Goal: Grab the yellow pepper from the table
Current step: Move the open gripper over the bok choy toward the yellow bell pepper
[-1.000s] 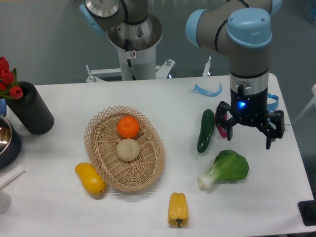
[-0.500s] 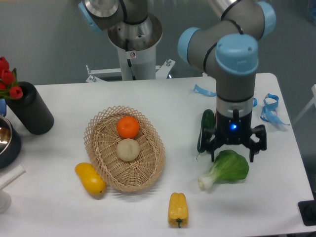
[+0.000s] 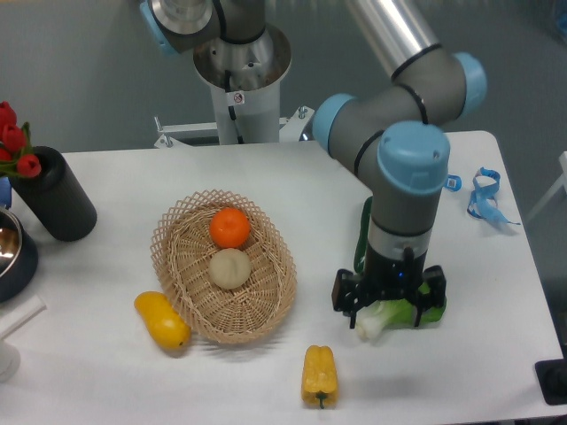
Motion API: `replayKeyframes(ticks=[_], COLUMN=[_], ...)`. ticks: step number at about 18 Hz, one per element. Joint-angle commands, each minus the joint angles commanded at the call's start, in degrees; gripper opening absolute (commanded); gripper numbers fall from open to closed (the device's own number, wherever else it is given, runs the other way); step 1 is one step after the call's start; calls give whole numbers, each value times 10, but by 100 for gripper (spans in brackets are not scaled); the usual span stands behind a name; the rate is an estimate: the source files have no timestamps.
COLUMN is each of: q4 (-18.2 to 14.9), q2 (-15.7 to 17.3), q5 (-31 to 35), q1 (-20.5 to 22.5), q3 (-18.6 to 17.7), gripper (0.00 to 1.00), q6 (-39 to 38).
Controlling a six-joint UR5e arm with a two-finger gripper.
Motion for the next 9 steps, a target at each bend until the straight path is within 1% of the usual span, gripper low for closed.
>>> replayKeyframes(ticks=[3, 9], q4=[36, 38], q2=[-24, -53], q5=[1, 2], q1=[-16, -33], q3=[-5, -6], gripper=[100, 100], q6=[0, -4])
